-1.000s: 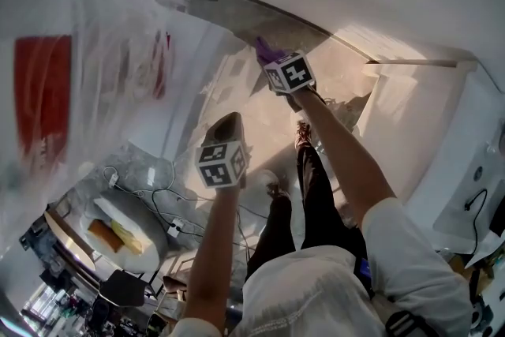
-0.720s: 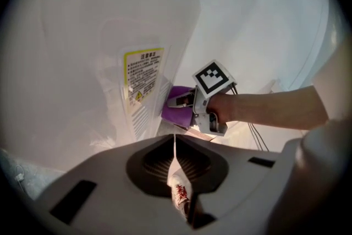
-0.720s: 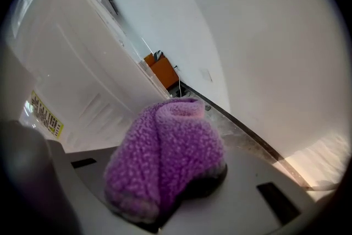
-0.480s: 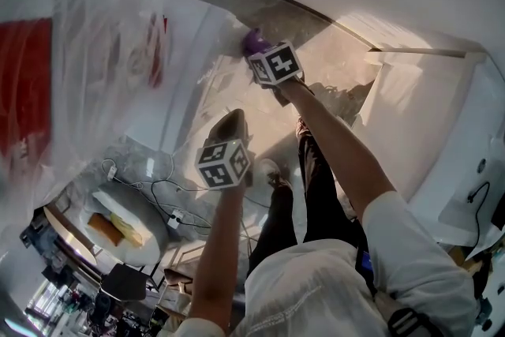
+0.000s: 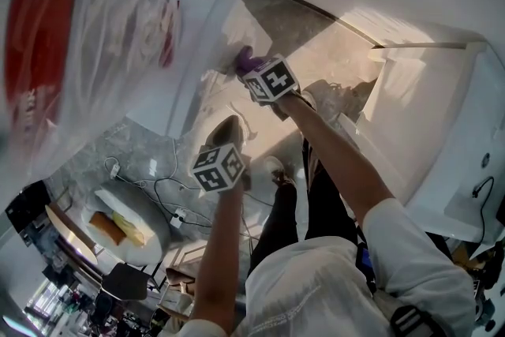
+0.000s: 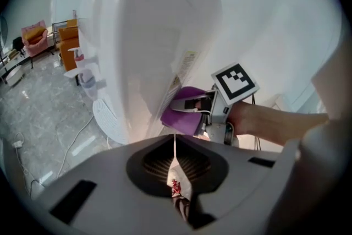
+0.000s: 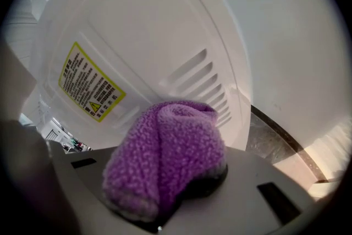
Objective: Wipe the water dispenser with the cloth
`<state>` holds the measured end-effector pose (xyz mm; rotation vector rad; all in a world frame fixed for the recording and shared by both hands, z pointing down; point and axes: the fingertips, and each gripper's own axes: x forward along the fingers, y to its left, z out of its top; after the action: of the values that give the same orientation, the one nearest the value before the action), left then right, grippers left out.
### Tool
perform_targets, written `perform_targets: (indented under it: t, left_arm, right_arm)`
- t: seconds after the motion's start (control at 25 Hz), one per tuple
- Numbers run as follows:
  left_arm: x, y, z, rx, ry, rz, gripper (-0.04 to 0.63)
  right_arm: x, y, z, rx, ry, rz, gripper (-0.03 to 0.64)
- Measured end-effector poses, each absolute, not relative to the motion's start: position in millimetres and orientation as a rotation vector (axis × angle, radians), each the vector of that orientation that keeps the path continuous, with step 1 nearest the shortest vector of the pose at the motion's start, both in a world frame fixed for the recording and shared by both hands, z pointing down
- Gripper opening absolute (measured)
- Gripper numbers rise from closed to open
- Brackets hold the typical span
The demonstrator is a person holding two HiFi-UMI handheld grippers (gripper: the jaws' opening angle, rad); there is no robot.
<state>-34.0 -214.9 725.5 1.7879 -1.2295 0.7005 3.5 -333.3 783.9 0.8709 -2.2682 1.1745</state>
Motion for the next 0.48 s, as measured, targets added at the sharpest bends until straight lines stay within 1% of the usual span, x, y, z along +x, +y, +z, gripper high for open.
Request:
perform_targets:
  t: [0.36, 0.48]
  left_arm:
    - [-75.5, -198.6, 723.2, 1.751, -1.289, 0.71, 0.018]
    - [-90.3, -196.1, 722.7, 1.732, -1.318, 0.724, 0.018]
  right_arm:
    - [-48.1, -272.6, 789.3, 0.698, -2.268, 1.182, 0.066]
    - [-75.3, -238.6, 796.6, 0.536, -2.278, 1.198, 0.066]
